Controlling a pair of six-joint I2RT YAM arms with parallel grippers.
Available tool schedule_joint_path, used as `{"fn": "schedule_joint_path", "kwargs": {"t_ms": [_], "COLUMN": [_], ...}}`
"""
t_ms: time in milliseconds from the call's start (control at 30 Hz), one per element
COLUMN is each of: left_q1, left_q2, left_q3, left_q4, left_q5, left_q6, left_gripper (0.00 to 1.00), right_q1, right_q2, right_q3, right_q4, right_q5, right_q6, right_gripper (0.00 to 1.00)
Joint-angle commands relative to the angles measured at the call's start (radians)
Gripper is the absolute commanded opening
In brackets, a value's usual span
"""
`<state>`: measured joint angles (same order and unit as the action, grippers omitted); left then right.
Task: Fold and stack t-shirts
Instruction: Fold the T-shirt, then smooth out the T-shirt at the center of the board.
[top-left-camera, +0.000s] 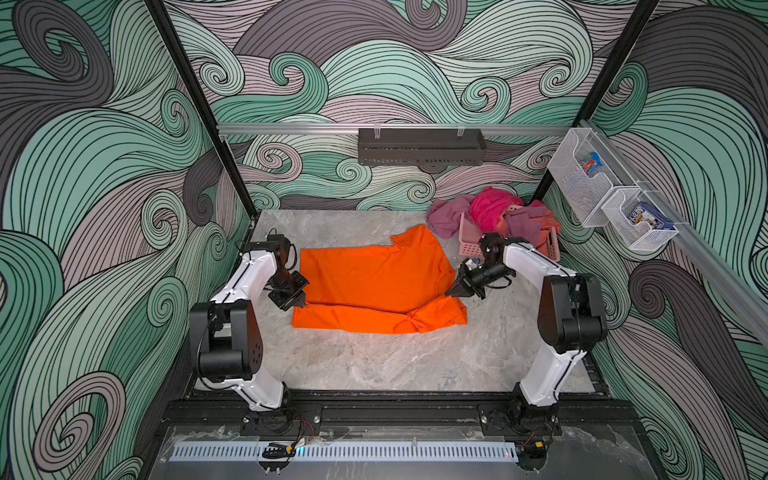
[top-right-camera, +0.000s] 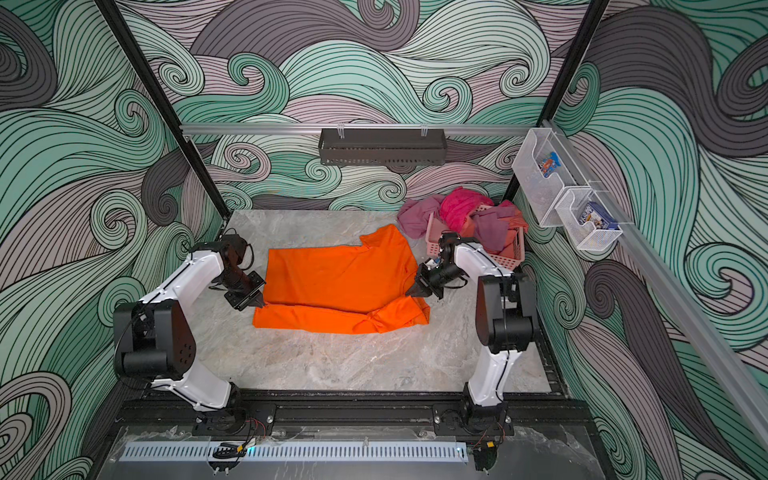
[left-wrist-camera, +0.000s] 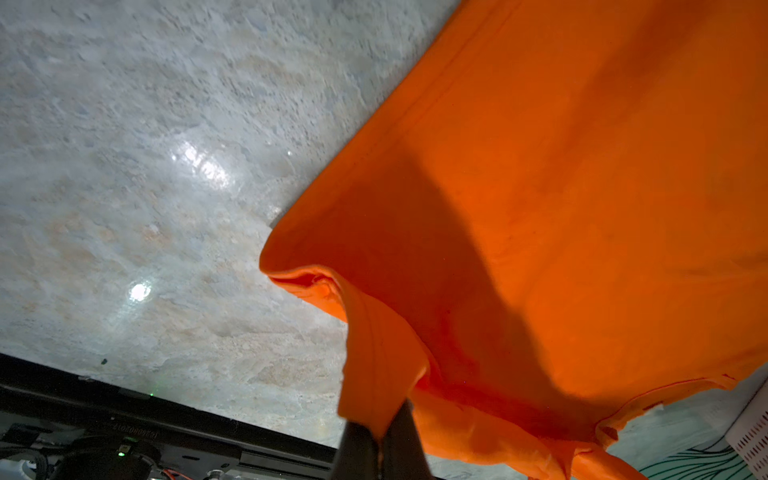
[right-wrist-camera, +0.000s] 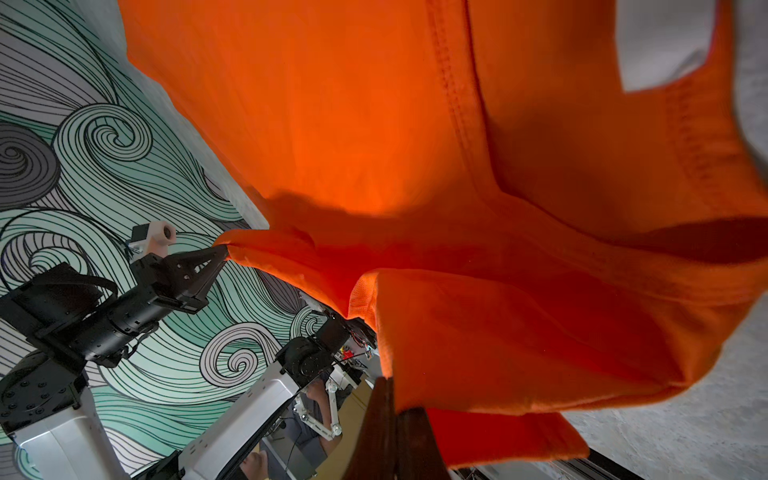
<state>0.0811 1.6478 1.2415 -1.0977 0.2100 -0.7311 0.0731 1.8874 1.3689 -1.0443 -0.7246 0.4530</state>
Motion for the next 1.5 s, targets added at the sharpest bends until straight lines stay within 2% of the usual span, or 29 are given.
{"fn": "schedule_joint_path", "kwargs": {"t_ms": [0,233,300,333,367,400,433,500,533,567,600,633,767,933,1033,1133,1267,1467], "left_q1": [0.019,0.022,0.023,0.023,0.023,0.023,0.023,0.023,0.024,0.023,0.023,0.022,0.022,0.02,0.02,0.02,0.02,0.02], "left_q2": [0.061,0.191,0.224,0.236,0.25,0.261,0.263,0.25,0.236,0.215,0.188,0.162,0.007,-0.164,-0.217,-0.277,-0.319,-0.357], "left_q3": [0.056,0.131,0.144,0.15,0.156,0.159,0.16,0.154,0.152,0.152,0.149,0.146,0.093,-0.053,-0.144,-0.208,-0.234,-0.239], "left_q4": [0.028,0.05,0.061,0.065,0.071,0.08,0.087,0.115,0.125,0.133,0.148,0.158,0.186,0.212,0.221,0.231,0.213,0.178], "left_q5": [0.026,0.046,0.05,0.054,0.063,0.074,0.081,0.085,0.081,0.076,0.076,0.076,0.069,0.105,0.12,0.137,0.138,0.124], "left_q6": [0.028,0.039,0.042,0.044,0.048,0.053,0.055,0.057,0.059,0.061,0.072,0.08,0.097,0.097,0.07,0.05,0.058,0.083], "left_gripper": [0.0,0.0,0.0,0.0,0.02,0.07,0.16,0.58,0.68,0.82,0.94,0.98,0.99,0.99,0.98,0.97,0.97,0.97], "right_q1": [-0.004,-0.004,-0.004,-0.004,-0.003,-0.004,-0.003,-0.002,-0.001,0.0,0.0,0.002,0.017,0.086,0.135,0.188,0.22,0.233], "right_q2": [0.05,0.165,0.196,0.207,0.22,0.227,0.23,0.222,0.214,0.2,0.182,0.164,0.055,-0.086,-0.12,-0.125,-0.071,0.004], "right_q3": [0.094,0.241,0.271,0.28,0.288,0.289,0.289,0.284,0.283,0.279,0.273,0.262,0.168,-0.016,-0.128,-0.206,-0.227,-0.125], "right_q4": [-0.01,-0.008,-0.009,-0.008,-0.01,-0.009,-0.008,-0.003,0.0,0.003,0.011,0.016,0.023,0.024,0.048,0.123,0.202,0.21], "right_q5": [0.001,0.0,0.0,-0.003,-0.004,-0.008,-0.003,0.015,0.027,0.035,0.038,0.035,0.016,0.028,0.035,0.04,0.042,0.055], "right_q6": [0.012,0.042,0.046,0.047,0.05,0.049,0.049,0.04,0.035,0.032,0.03,0.03,0.022,-0.004,0.001,0.026,0.045,0.04], "right_gripper": [0.03,0.03,0.06,0.13,0.28,0.43,0.52,0.64,0.74,0.79,0.8,0.8,0.77,0.71,0.63,0.62,0.61,0.62]}}
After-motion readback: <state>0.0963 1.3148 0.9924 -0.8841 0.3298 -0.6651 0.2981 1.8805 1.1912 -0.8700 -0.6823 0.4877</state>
